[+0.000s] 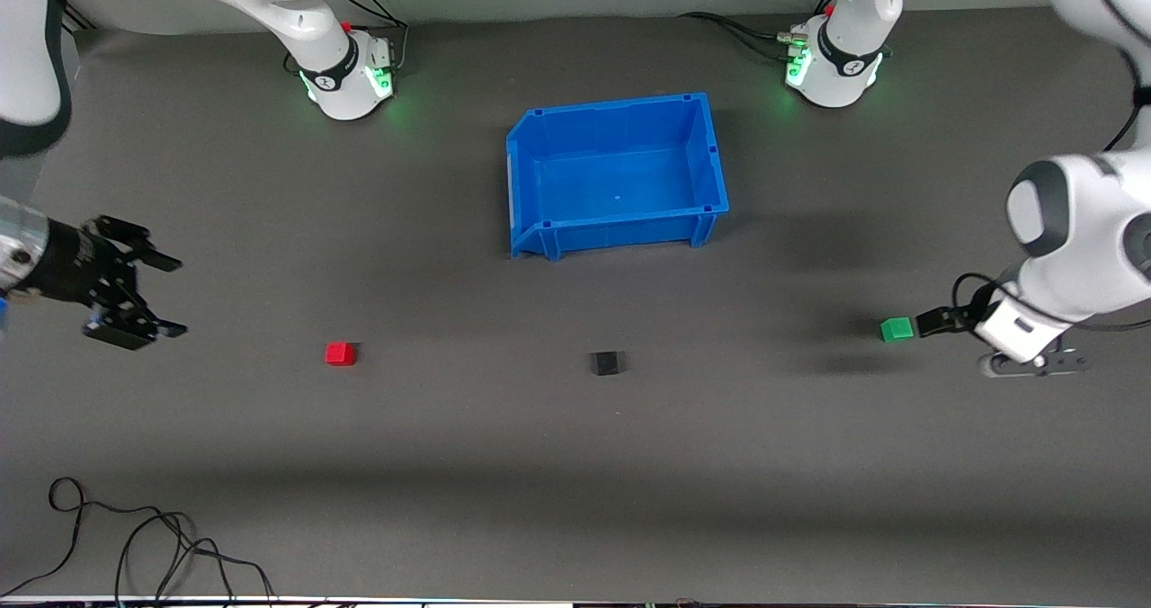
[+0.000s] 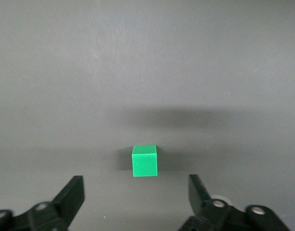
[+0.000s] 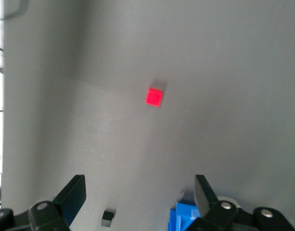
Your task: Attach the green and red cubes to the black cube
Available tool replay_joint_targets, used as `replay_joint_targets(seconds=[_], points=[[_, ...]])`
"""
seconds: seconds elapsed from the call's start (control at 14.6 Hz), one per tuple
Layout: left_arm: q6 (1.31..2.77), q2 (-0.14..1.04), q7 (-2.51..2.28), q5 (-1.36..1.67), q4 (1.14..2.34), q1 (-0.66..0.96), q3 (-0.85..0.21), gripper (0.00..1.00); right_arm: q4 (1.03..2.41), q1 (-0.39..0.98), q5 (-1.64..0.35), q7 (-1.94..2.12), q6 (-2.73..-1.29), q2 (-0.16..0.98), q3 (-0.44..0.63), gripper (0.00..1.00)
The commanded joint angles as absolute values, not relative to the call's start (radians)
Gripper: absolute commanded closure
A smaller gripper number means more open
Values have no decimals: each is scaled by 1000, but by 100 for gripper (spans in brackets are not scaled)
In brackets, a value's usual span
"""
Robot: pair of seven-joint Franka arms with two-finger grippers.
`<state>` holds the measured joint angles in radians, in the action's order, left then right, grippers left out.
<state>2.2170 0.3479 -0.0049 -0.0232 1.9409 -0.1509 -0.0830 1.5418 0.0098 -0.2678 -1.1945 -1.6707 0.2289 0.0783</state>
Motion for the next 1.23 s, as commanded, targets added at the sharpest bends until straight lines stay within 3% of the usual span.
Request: replay_joint_targets(seconds=[0.0,0.41,0.62,0.89,1.16], points=[[2258,434,-21,-26,1934,-167,-86,13,1624,11,-347,-1218,-1745,276,115,0],[2296,518,-40,-26,1936,-147,-87,19,1890,26,-463,-1166,-2155,372,114,0],[2312,534,-40,-28,1931,-134,-87,36,1902,29,-566,-1086,-2224,472,114,0],[2356,575,-35,-41,1930,-132,-86,38,1904,37,-615,-1063,-2308,561,103,0],[2338,565,-28,-44,1924,-136,-86,74,1902,71,-661,-1063,-2349,597,103,0]])
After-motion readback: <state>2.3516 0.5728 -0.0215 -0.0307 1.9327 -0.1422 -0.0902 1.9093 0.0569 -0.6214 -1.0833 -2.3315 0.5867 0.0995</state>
